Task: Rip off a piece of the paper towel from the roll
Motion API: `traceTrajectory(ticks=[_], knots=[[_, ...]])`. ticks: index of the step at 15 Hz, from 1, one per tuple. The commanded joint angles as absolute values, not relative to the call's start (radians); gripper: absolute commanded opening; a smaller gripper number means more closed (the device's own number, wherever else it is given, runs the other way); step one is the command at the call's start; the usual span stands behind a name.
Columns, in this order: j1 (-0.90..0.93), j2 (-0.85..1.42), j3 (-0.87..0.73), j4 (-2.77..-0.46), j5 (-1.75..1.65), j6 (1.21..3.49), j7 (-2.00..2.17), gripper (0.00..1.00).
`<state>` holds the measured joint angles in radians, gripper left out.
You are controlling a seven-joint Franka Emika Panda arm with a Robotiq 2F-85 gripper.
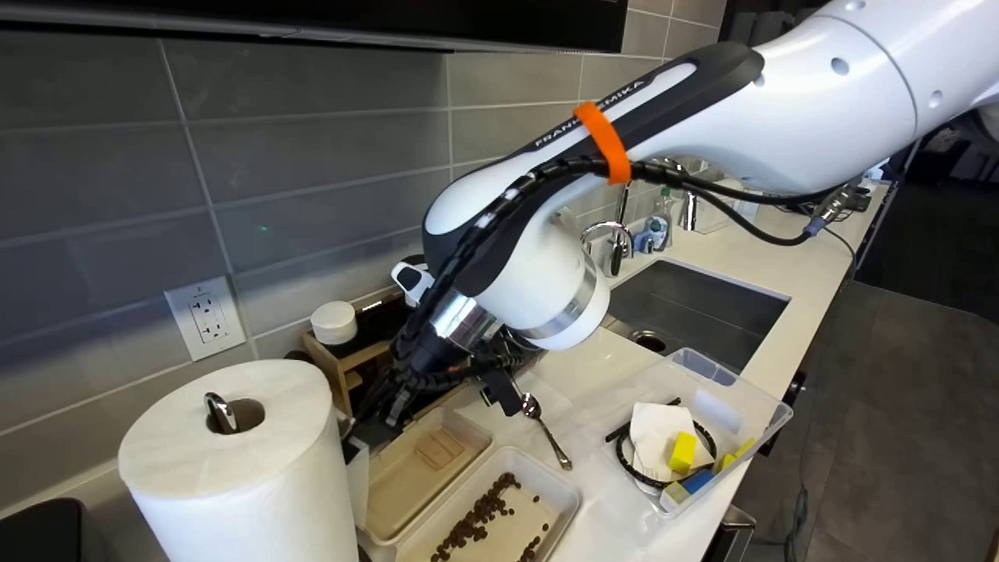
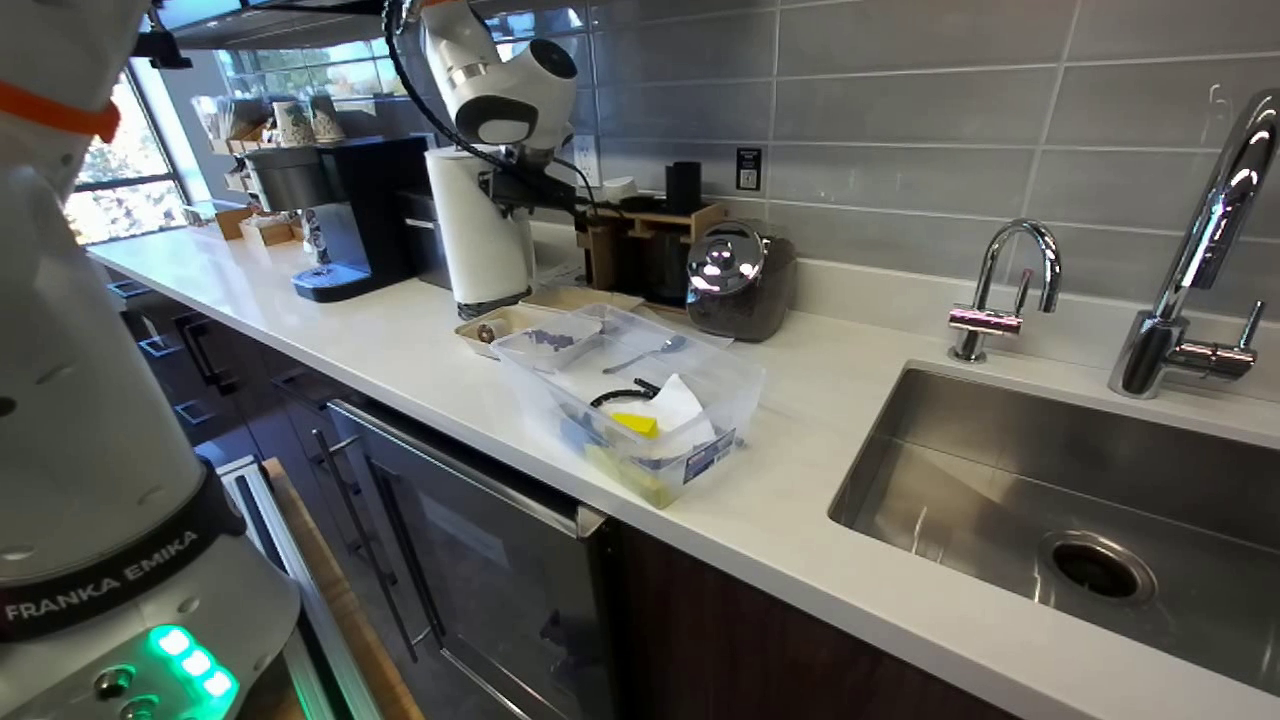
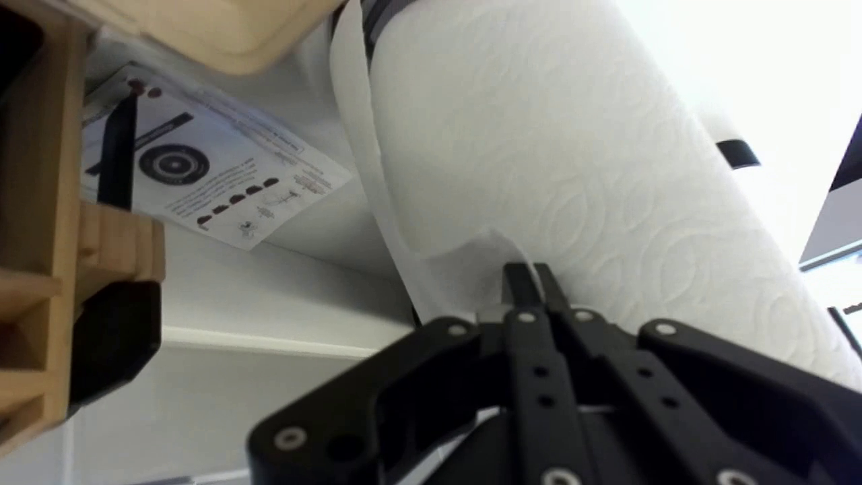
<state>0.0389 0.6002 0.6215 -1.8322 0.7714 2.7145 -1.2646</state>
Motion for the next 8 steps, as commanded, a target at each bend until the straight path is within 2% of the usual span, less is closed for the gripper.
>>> traceTrajectory(ticks=[1,8], knots=[[0.026,0.633,0.634,-1.901,0.826,2.68,-1.287,0.0],[0.046,0.649,0.608,-1.937,0.843,2.698,-1.274,0.01]])
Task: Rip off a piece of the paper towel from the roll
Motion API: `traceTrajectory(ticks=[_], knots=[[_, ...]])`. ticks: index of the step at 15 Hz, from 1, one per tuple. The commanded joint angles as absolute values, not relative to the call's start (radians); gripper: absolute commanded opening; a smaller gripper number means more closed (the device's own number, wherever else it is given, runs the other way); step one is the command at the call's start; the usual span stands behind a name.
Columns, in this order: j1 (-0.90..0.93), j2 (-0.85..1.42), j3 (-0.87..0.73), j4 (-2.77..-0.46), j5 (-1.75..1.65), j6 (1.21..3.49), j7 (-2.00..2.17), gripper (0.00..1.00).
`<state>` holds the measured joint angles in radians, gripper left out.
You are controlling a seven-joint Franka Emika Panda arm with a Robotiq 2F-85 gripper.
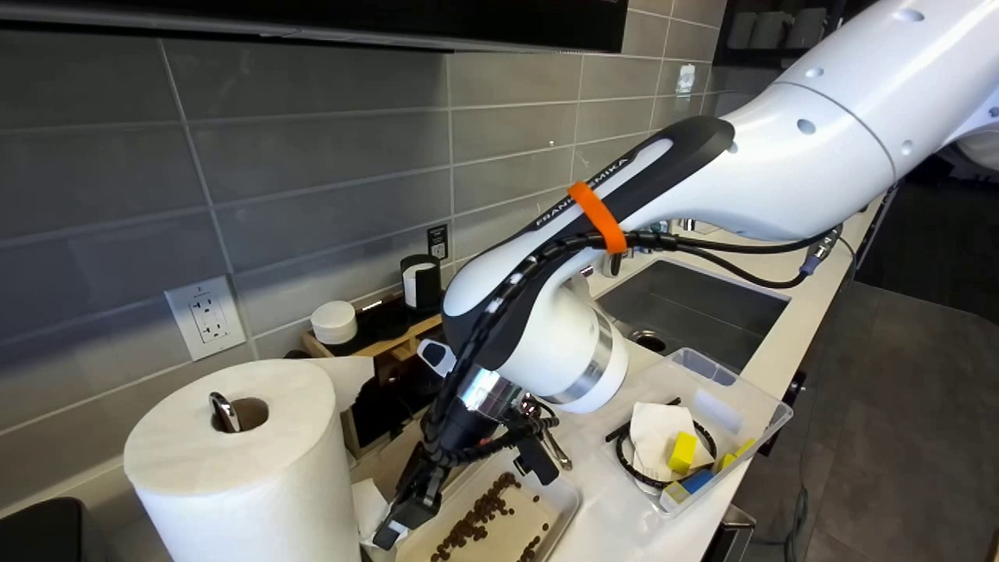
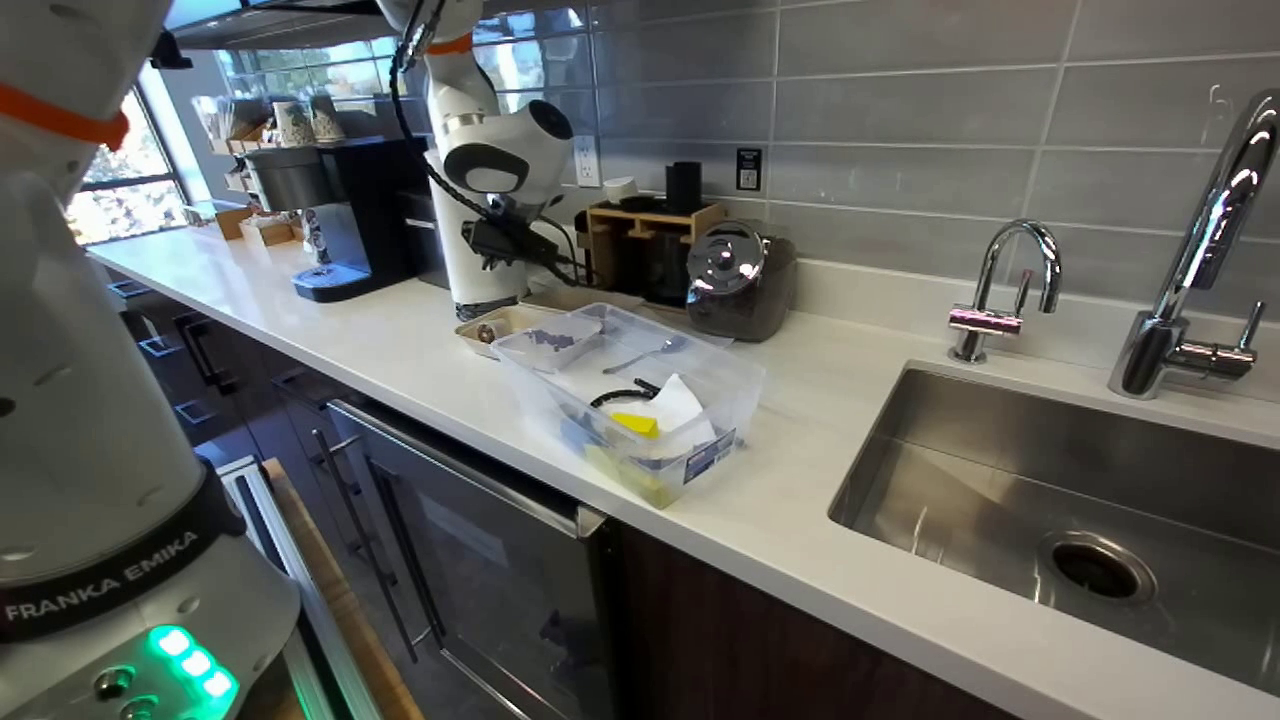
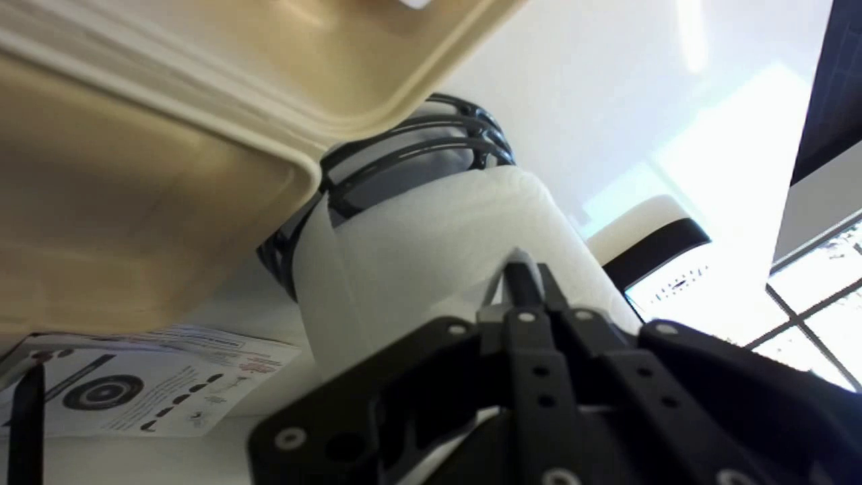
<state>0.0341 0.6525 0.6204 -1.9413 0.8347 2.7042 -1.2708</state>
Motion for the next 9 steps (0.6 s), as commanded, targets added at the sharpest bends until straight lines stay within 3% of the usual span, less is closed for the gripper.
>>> traceTrajectory(ticks=[1,9], knots=[[0.046,0.648,0.608,-1.939,0.843,2.698,-1.273,0.01],[0.052,0.631,0.597,-1.946,0.834,2.707,-1.263,0.0]])
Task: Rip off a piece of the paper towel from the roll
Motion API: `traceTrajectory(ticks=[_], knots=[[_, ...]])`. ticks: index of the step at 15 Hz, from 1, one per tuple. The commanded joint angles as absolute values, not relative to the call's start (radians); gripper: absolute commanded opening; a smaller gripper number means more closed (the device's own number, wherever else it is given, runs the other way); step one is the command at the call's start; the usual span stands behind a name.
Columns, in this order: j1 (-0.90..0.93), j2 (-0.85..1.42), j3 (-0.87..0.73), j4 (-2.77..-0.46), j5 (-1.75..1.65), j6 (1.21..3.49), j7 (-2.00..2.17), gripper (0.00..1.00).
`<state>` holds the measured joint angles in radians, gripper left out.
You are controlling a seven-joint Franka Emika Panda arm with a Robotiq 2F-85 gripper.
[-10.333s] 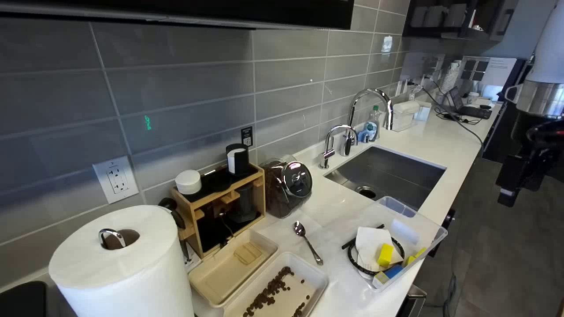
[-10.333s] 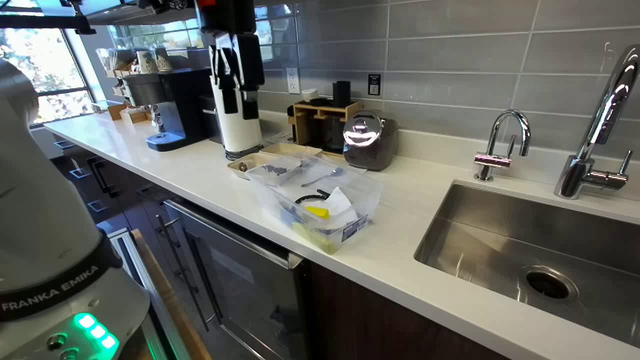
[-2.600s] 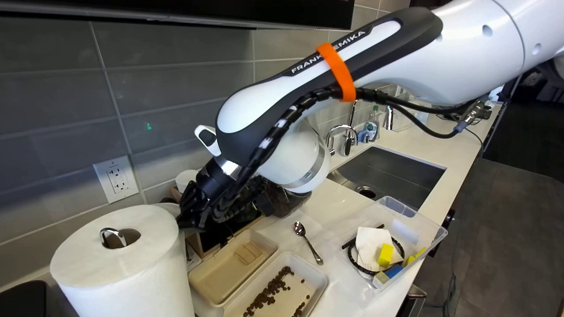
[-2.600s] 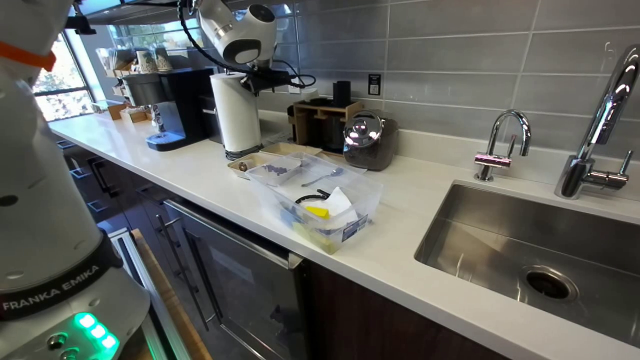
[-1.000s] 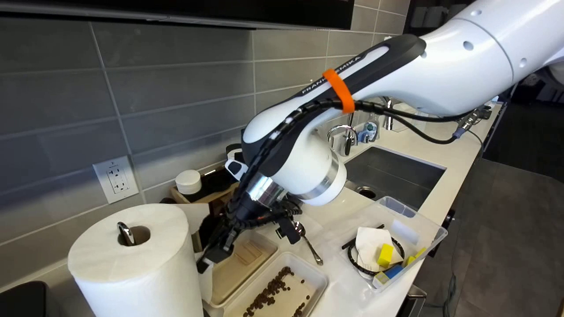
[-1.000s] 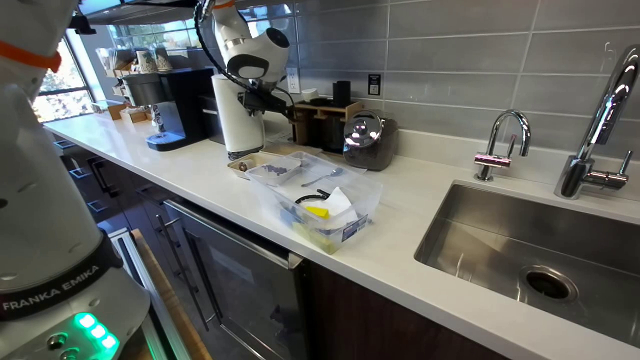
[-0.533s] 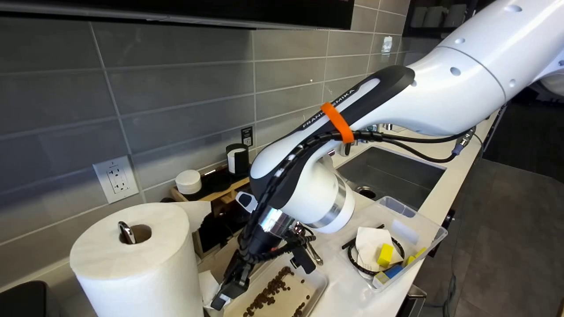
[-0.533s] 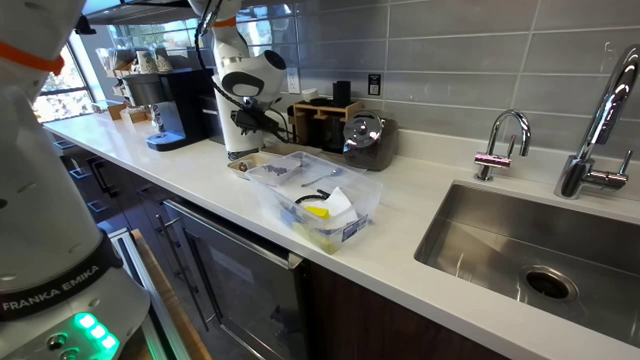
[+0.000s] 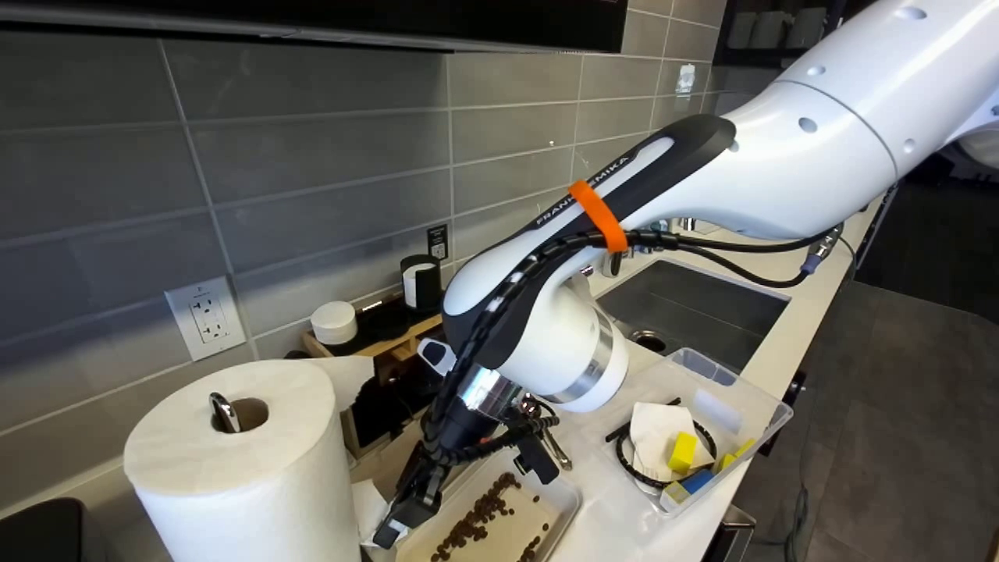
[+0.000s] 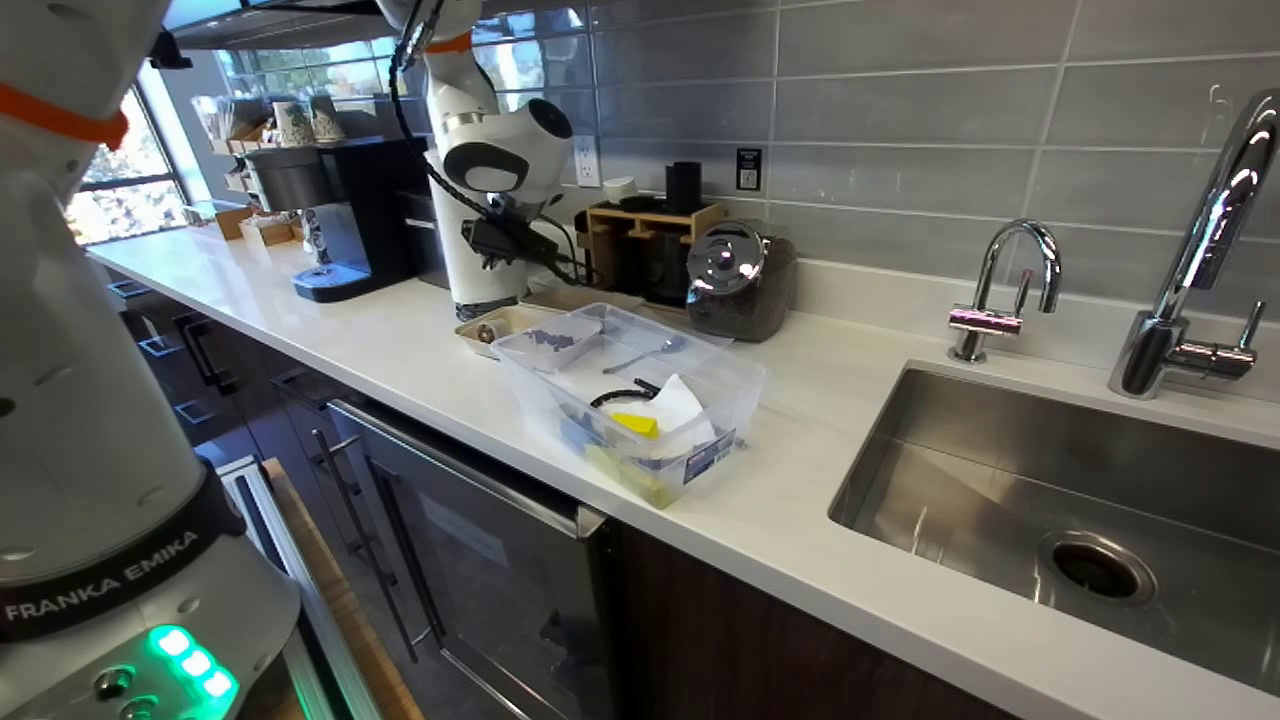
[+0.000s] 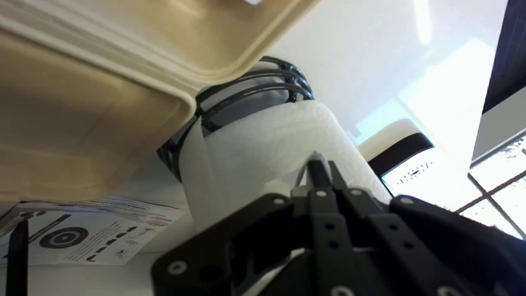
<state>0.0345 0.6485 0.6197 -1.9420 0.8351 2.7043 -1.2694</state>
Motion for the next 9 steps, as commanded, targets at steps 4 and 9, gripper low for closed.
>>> traceTrajectory(ticks=[4,9], knots=[[0.03,0.549,0.583,-2.007,0.852,2.721,-1.258,0.0],[0.013,0.42,0.542,-2.093,0.877,2.718,-1.258,0.0]])
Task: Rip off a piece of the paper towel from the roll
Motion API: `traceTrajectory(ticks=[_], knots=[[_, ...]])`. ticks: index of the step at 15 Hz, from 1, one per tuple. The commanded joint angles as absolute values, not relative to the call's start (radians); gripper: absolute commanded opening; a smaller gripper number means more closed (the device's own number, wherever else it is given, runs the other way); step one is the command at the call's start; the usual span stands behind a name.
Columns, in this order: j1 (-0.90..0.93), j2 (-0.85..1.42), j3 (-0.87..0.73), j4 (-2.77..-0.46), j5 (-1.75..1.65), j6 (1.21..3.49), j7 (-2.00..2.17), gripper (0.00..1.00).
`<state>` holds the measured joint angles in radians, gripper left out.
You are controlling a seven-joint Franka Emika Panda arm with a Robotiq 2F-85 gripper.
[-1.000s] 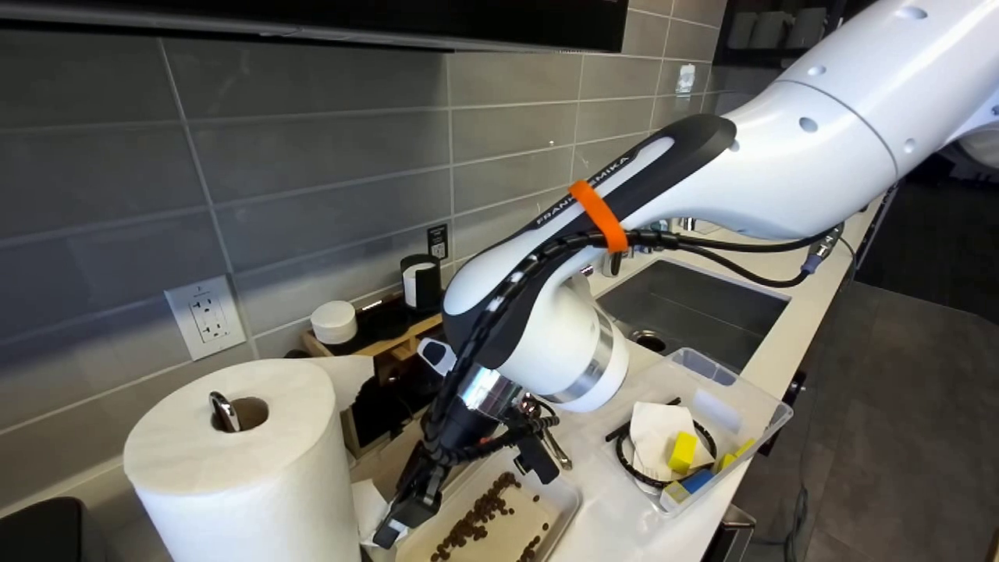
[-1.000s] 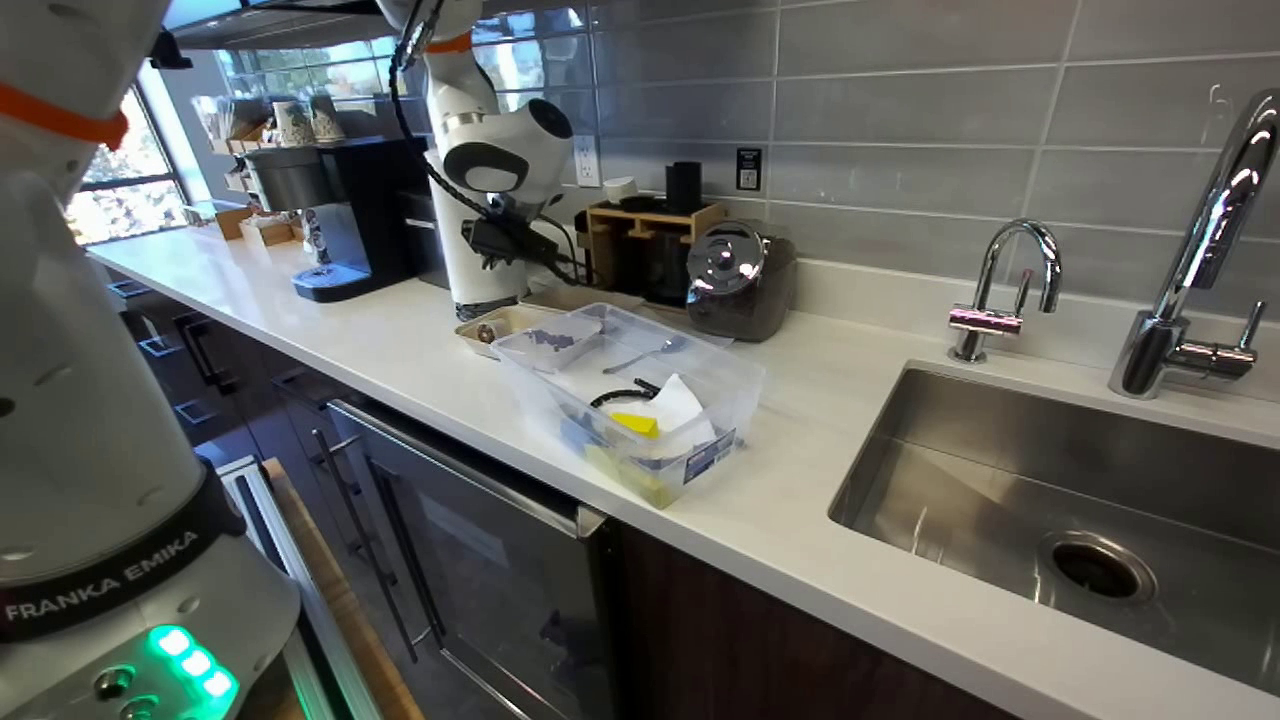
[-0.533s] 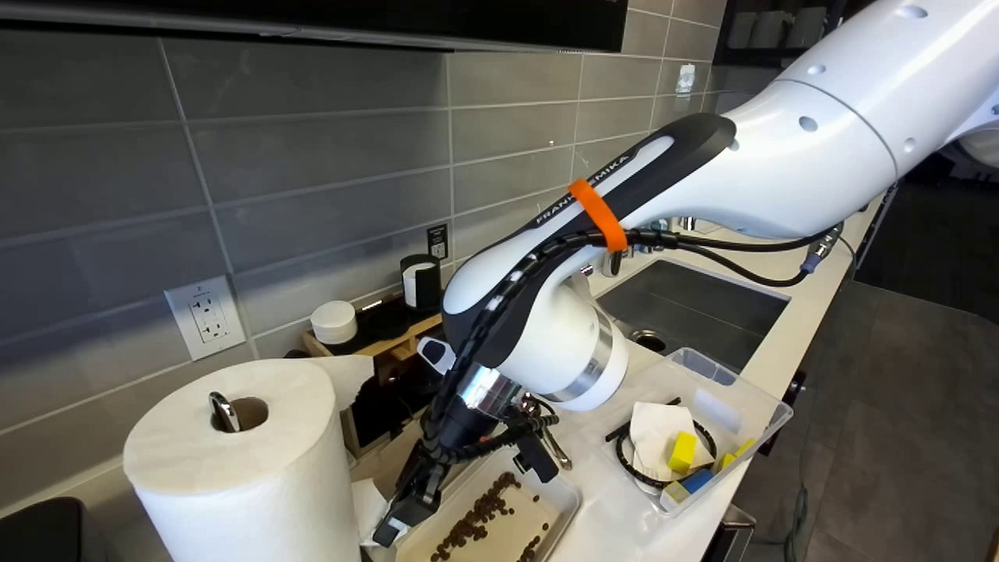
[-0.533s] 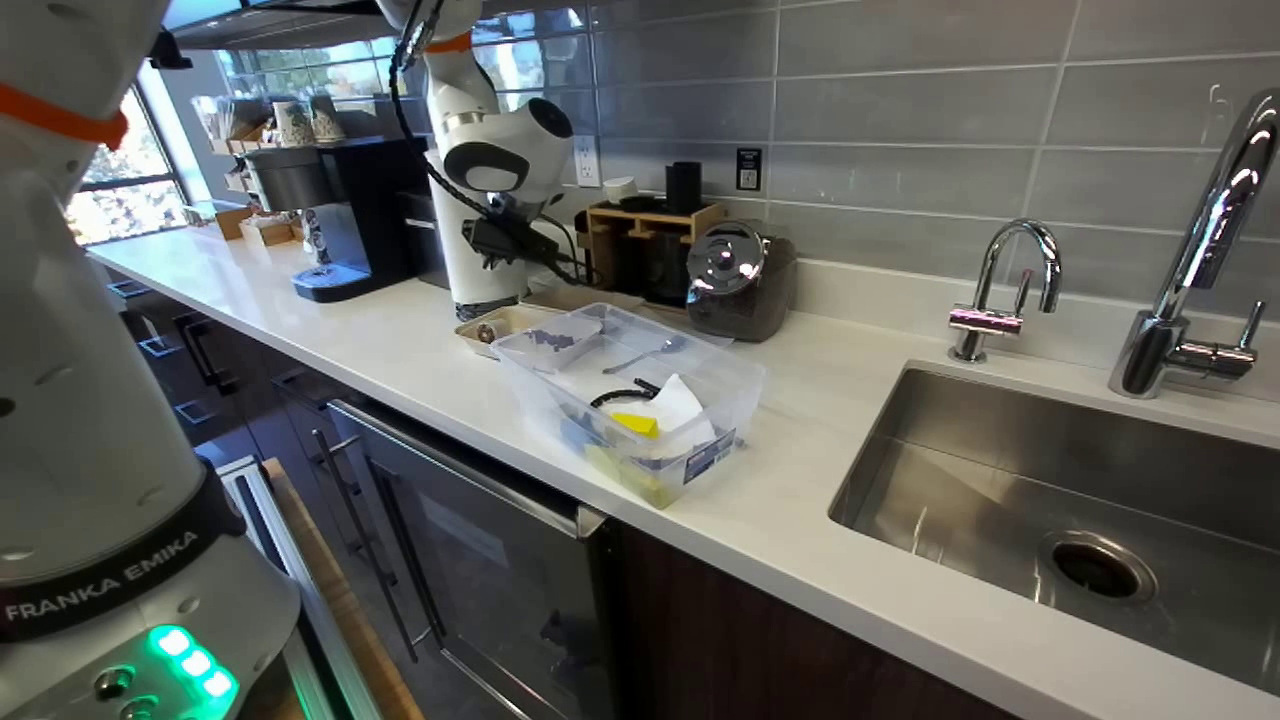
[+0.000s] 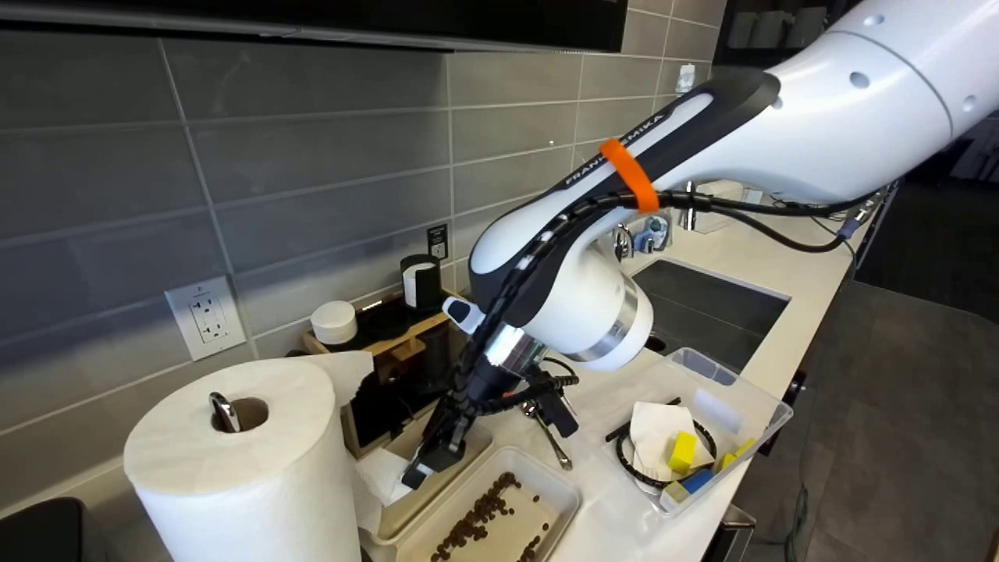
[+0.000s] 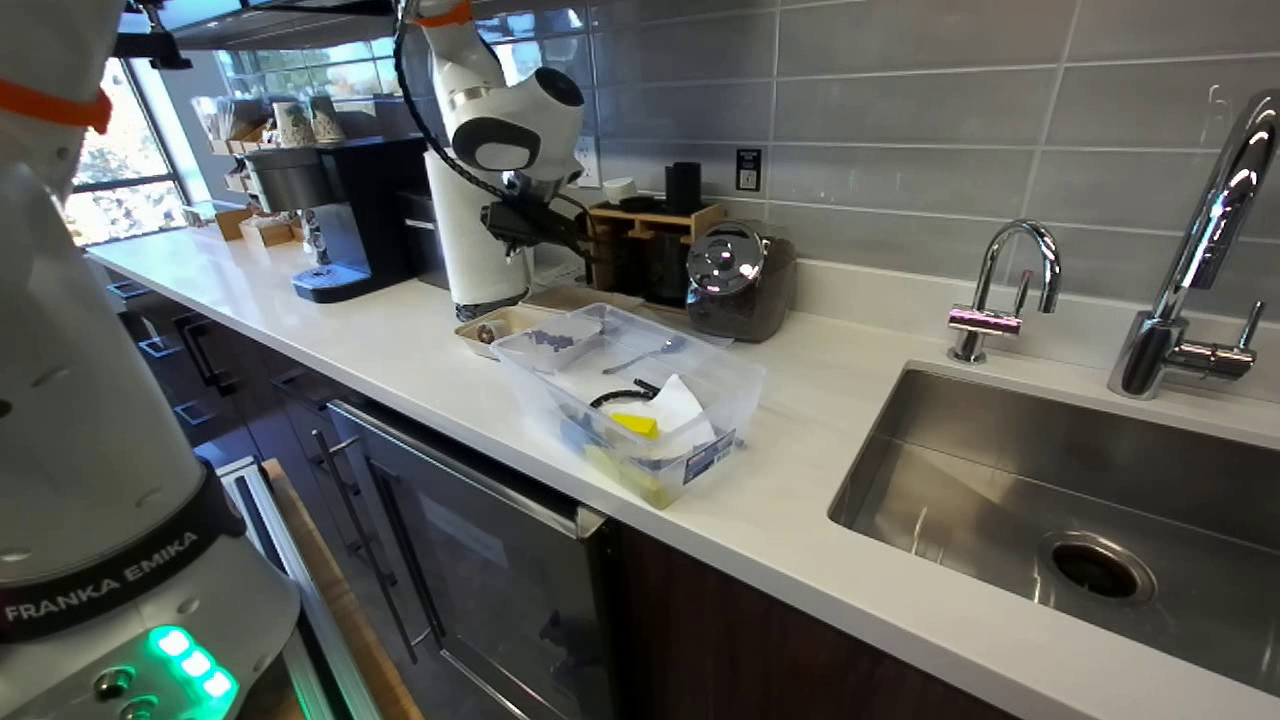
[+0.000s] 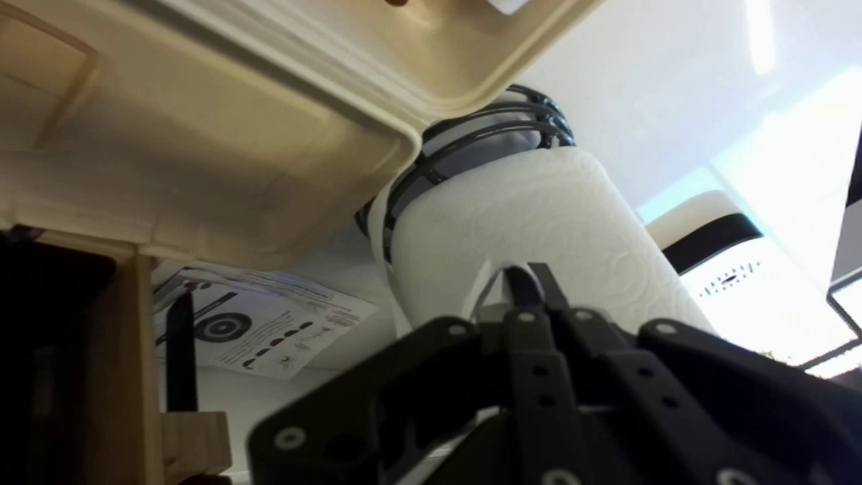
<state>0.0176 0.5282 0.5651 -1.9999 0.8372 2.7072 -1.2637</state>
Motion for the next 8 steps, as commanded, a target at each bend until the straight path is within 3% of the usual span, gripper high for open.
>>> traceTrajectory(ticks=[1,8], knots=[[0.012,0.394,0.534,-2.112,0.886,2.72,-1.261,0.0],[0.045,0.234,0.462,-2.225,0.953,2.708,-1.263,0.0]])
